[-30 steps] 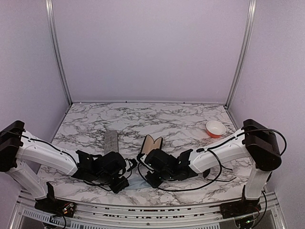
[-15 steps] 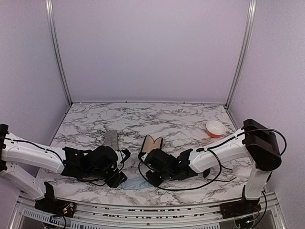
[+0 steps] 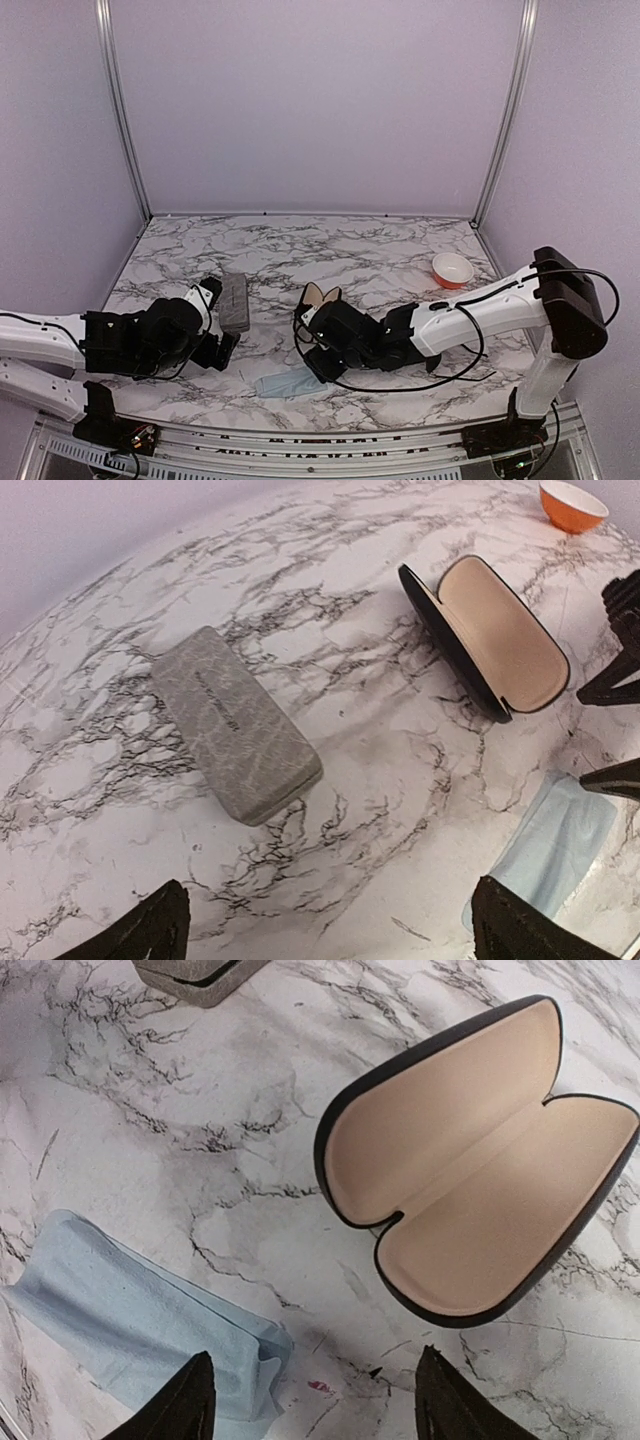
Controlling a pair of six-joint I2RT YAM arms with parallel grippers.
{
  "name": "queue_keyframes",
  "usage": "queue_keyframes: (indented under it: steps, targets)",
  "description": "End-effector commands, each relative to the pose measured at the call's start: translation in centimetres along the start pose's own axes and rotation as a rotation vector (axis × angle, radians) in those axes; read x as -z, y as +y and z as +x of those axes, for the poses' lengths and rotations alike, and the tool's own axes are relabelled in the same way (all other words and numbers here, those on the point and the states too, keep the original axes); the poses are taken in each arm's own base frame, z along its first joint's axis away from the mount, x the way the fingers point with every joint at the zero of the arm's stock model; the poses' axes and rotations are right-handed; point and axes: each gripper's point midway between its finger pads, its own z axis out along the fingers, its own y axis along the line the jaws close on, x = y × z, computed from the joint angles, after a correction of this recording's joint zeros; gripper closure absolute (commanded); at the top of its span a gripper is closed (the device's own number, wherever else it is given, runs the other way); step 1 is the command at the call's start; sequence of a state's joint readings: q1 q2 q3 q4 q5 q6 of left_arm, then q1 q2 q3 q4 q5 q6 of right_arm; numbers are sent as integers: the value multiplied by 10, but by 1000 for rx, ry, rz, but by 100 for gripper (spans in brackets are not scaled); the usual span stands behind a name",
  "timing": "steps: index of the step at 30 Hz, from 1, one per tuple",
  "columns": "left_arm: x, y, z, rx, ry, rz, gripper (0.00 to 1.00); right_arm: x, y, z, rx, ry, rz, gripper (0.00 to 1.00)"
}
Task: Organize the sunglasses
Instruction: Fold the glasses cleaning cloth at the center of the board, then adjust the folded cleaning cloth at the center of the board.
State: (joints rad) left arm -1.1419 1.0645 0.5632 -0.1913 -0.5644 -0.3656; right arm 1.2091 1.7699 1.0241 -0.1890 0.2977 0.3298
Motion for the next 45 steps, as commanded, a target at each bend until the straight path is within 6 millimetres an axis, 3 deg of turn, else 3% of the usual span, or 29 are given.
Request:
queue_keyframes:
  steps: [1,9,16,23,30,32,35,41,45]
  targets:
    - [17,34,-11,76,-133,-104,1,16,-6,-15,-18,-48,32,32]
    - [25,14,-14,78,-171,56,4,36,-21,-15,-56,-78,69,23]
    - [25,-31,-7,-36,-110,202,13,60,-40,-7,-80,-133,92,23]
    - [29,-79,19,-228,-50,332,28,79,-61,-1,-127,-158,78,26]
    - [36,-123,46,-421,-42,439,36,83,-47,5,-260,-192,-100,33]
    - [29,-120,43,-399,-38,395,47,81,-36,7,-275,-191,-167,36]
    - [23,-121,41,-273,-10,398,52,75,-23,11,-288,-166,-234,39]
    - [19,-134,55,-194,49,468,59,61,-8,14,-271,-132,-255,43]
    - [5,-130,58,-135,114,468,62,57,-3,13,-251,-122,-253,44]
